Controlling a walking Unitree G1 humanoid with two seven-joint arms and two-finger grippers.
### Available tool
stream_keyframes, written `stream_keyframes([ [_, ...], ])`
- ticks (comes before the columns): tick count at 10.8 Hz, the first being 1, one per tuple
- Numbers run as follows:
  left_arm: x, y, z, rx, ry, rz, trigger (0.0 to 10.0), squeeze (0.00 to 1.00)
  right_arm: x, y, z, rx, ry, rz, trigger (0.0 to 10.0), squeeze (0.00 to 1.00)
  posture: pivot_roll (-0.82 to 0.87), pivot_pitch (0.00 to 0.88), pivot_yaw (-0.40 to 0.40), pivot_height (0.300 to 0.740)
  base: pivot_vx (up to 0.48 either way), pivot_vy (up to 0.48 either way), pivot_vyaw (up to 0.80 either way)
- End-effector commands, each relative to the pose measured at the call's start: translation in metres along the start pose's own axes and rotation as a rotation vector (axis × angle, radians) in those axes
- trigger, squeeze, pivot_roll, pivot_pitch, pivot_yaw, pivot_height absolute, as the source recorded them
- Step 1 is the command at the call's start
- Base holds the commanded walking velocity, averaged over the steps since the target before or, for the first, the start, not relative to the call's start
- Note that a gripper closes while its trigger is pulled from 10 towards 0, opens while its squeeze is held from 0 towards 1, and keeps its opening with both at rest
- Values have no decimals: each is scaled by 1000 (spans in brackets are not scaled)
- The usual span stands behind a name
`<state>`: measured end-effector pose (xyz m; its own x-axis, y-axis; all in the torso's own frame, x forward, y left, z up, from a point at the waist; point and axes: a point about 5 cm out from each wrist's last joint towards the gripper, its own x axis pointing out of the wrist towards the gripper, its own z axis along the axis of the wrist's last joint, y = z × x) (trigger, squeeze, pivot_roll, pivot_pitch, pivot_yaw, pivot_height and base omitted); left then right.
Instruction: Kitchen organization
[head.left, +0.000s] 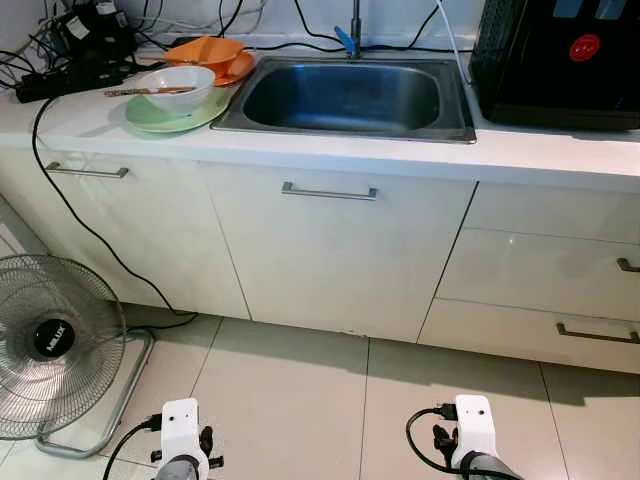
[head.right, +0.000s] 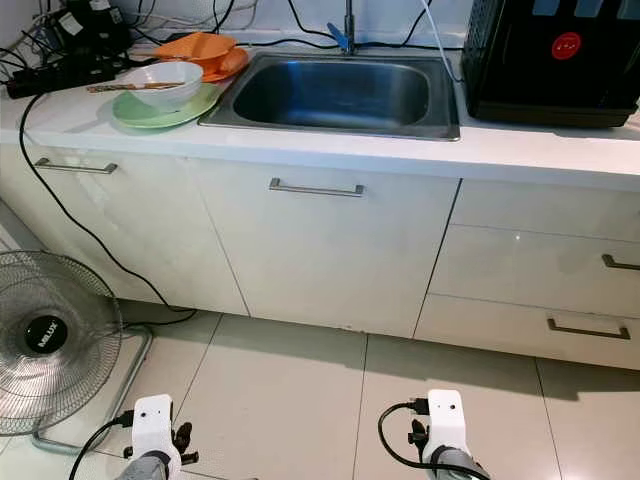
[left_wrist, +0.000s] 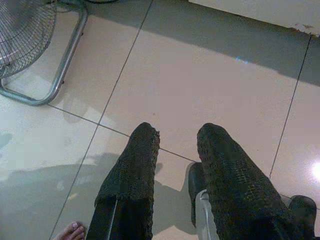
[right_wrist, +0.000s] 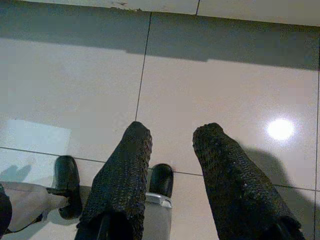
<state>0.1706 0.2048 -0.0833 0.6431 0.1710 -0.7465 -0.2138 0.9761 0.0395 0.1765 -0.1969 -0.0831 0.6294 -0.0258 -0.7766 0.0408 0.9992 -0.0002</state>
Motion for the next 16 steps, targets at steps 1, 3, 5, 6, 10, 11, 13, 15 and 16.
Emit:
stream_keyframes([
  [1, 1, 4, 2, -9, 6, 12, 10000, 0, 1, 3, 1, 7, 1, 9, 10000, 0, 9, 0, 74, 740, 0, 292, 0],
  [3, 1, 4, 1, -8, 8, 12, 10000, 0, 1, 2, 1, 11, 1, 6, 10000, 0, 11, 0, 73, 740, 0, 0, 0],
  [5, 0, 5, 0, -6, 1, 14, 10000, 0, 1, 2, 0, 11, 4, 3, 10000, 0, 14, 0, 74, 740, 0, 0, 0],
  [6, 0, 4, 2, -6, -7, 11, 10000, 0, 1, 3, 2, 15, -1, 4, 10000, 0, 14, 0, 75, 740, 0, 0, 0],
  [10, 1, 7, 4, 1, 0, 34, 10000, 0, 1, 6, 0, -9, 5, 19, 10000, 0, 17, 0, 76, 740, 206, 0, 0],
  [11, 1, 7, 4, -1, 2, 35, 10000, 0, 1, 7, 0, -27, 7, 24, 10000, 0, 16, 0, 76, 740, 285, 0, 0],
  [13, 1, 7, 1, -5, 11, 35, 10000, 0, 1, 8, 0, -38, 5, 32, 10000, 0, 19, 0, 73, 740, 272, 0, 791],
  [15, 1, 6, 1, -9, 8, 34, 10000, 0, 1, 7, 0, -26, 3, 31, 10000, 0, 20, 0, 72, 740, 259, 0, 0],
  [16, 1, 5, 1, -10, 6, 32, 10000, 0, 1, 7, 1, -23, 1, 32, 10000, 0, 19, 0, 71, 740, 255, 0, 0],
])
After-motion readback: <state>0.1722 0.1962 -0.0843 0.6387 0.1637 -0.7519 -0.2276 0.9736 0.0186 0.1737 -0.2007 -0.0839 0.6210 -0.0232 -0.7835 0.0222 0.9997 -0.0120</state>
